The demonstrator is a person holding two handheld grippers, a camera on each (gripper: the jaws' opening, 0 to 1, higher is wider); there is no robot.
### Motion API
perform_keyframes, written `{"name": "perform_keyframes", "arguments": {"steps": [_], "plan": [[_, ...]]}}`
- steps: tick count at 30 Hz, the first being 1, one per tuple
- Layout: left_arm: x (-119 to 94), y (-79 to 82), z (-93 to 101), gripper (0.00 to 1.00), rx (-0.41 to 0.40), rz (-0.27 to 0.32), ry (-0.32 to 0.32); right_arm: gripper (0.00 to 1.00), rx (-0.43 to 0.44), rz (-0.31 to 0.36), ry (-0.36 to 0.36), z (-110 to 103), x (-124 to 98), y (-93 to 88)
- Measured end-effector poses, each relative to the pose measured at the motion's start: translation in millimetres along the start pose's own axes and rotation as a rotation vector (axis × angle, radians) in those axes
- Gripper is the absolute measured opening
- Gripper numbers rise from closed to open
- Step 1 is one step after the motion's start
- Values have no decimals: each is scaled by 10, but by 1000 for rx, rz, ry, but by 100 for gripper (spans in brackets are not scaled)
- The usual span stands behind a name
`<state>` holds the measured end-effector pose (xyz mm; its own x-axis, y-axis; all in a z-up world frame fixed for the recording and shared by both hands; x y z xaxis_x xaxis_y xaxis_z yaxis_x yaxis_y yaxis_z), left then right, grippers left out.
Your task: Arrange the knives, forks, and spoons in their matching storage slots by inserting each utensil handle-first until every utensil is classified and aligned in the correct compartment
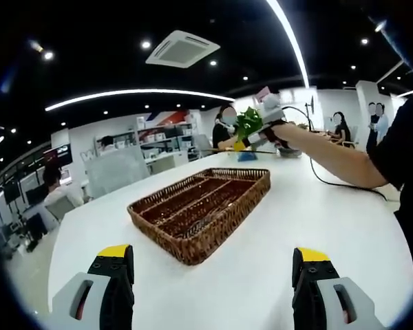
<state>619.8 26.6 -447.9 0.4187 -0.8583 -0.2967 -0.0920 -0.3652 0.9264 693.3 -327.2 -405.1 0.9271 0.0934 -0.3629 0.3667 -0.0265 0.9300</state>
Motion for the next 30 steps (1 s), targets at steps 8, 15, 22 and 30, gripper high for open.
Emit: {"name": "perform_keyframes", "arguments": {"steps": [8,15,22,30], "plan": [[9,-20,-3,100,2,-7,0,1,-7,-21,-8,65,196,14],[29,-37,19,100,12,-19,-6,1,-1,-31,-15,113,262,-31],[37,-56,12,100,9,-24,-5,1,7,-42,-25,143,274,-82],[42,-60,10,100,8,-26,-5,1,7,-62,-39,155,346,-196]]}}
Point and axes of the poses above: the point that each gripper's makers call its tool centre point, and the gripper's own axes: x roughly forward along the fingers, z roughly to its right, y roughly out of its top, the point moved 2 cm from there along -x, roughly backward along the fingers, and after that the axes turned 4 degrees about x, right-handed, at the moved point
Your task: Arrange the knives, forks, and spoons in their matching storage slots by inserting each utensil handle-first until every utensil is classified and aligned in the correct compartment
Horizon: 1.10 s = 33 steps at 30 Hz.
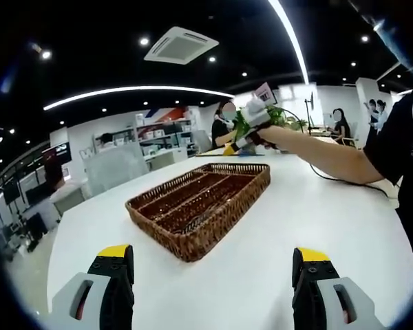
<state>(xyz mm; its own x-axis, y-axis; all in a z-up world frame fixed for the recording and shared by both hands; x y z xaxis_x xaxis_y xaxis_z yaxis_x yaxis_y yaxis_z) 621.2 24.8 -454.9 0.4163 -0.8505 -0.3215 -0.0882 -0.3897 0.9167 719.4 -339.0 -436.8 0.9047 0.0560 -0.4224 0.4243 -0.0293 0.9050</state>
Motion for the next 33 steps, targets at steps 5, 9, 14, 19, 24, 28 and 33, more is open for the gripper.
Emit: {"name": "perform_keyframes", "arguments": {"steps": [5,9,14,19,24,28,33], "plan": [[3,0,-1,100,-1,0,0,1,9,-8,-16,35,57,-62],[7,2,1,100,1,-1,0,1,4,-28,-24,34,124,-141],[8,13,7,100,2,2,1,1,-19,-47,-65,70,159,-204],[30,-4,23,100,7,-6,-4,1,-28,-53,-70,66,186,-229],[33,-10,29,100,8,-9,-5,0,-55,-73,-90,55,210,-273],[29,-4,27,100,8,-7,-4,0,-97,-90,-116,42,223,-312],[24,-1,27,100,10,-6,-4,0,-124,-113,-120,-5,250,-355]]}}
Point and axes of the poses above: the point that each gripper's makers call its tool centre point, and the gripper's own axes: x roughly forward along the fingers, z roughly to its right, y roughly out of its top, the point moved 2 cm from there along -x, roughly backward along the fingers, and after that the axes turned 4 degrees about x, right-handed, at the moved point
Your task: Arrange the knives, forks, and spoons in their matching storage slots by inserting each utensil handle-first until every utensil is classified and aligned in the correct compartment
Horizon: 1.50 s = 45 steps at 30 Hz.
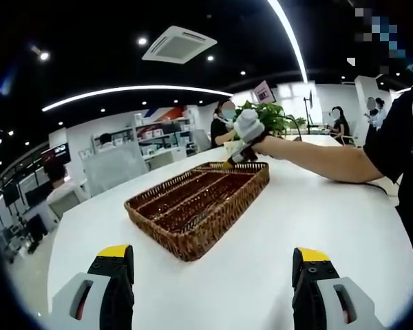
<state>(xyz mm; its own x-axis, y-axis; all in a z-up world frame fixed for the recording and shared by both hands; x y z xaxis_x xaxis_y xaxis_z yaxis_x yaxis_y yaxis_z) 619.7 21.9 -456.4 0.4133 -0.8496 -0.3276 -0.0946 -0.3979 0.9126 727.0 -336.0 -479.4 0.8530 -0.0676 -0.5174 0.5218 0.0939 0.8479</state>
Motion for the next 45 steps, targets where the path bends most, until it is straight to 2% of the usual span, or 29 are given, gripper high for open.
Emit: {"name": "perform_keyframes", "arguments": {"steps": [5,7,10,14,15,16,17,18,27,31,34,35,37,40,43,45], "plan": [[-3,6,0,100,0,3,1,1,-20,-26,-15,32,22,-38],[2,1,5,100,0,2,-1,1,-53,-55,-27,35,77,-91],[12,-14,10,100,0,-3,-3,1,-87,-56,-44,25,82,-95],[16,-18,21,100,4,-5,-8,1,-92,-110,-7,-20,149,-191],[14,-19,20,100,6,-6,-7,1,-101,-90,-9,-16,165,-174],[12,-19,19,100,6,-6,-7,1,-92,-100,-9,-10,159,-178],[9,-16,15,100,6,-3,-6,1,-76,-124,21,-38,162,-201],[9,-15,12,100,5,-2,-5,1,-77,-103,20,-37,162,-170],[18,-23,26,100,10,-7,-10,2,-72,-97,28,-30,165,-174],[13,-35,11,100,6,-10,-8,3,-78,-87,72,-72,156,-167],[16,-35,16,100,7,-12,-10,4,-186,-69,121,-141,125,-182],[18,-34,19,100,5,-11,-12,4,-159,-85,116,-154,87,-217],[22,-41,19,100,5,-13,-12,5,-239,-62,147,-162,111,-178],[19,-43,13,100,3,-14,-9,15,-230,-55,147,-176,112,-155],[14,-33,12,100,2,-11,-6,25,-257,-25,168,-192,95,-79],[13,-29,12,100,2,-9,-6,30,-286,-32,169,-156,53,-73]]}}
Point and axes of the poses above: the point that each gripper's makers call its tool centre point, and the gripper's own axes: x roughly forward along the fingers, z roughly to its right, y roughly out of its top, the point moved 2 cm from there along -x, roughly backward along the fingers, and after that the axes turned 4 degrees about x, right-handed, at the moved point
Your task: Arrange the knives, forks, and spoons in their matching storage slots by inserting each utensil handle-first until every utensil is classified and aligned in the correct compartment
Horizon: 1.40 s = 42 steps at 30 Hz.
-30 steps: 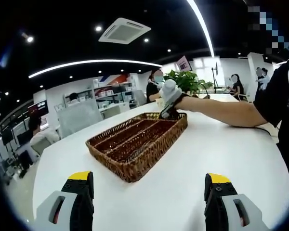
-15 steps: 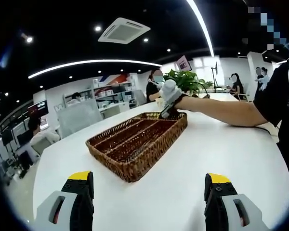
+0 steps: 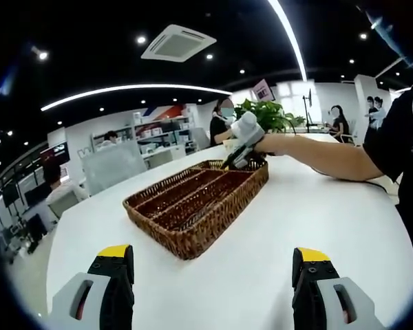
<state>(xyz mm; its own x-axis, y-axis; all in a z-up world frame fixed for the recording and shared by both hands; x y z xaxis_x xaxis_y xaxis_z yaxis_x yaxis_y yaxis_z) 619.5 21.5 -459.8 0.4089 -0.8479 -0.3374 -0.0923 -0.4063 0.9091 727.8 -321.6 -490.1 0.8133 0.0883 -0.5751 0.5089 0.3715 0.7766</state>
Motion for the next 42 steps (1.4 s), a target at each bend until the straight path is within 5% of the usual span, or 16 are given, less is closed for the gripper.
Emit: {"name": "perform_keyframes", "arguments": {"steps": [4,7,13,15,25,42], "plan": [[6,-18,-21,100,-8,0,5,51,-9,45,-15,97,-93,68],[14,-51,-66,100,-27,1,18,66,102,55,-12,195,-129,19],[-3,7,-145,100,-45,43,60,90,-11,109,-10,300,-191,-16],[1,0,-154,100,-48,45,64,99,35,105,1,299,-239,-95],[1,89,-125,100,-38,77,72,99,231,258,64,365,-539,33],[30,132,-78,100,-65,95,54,99,158,338,124,-107,-1049,-33]]}}
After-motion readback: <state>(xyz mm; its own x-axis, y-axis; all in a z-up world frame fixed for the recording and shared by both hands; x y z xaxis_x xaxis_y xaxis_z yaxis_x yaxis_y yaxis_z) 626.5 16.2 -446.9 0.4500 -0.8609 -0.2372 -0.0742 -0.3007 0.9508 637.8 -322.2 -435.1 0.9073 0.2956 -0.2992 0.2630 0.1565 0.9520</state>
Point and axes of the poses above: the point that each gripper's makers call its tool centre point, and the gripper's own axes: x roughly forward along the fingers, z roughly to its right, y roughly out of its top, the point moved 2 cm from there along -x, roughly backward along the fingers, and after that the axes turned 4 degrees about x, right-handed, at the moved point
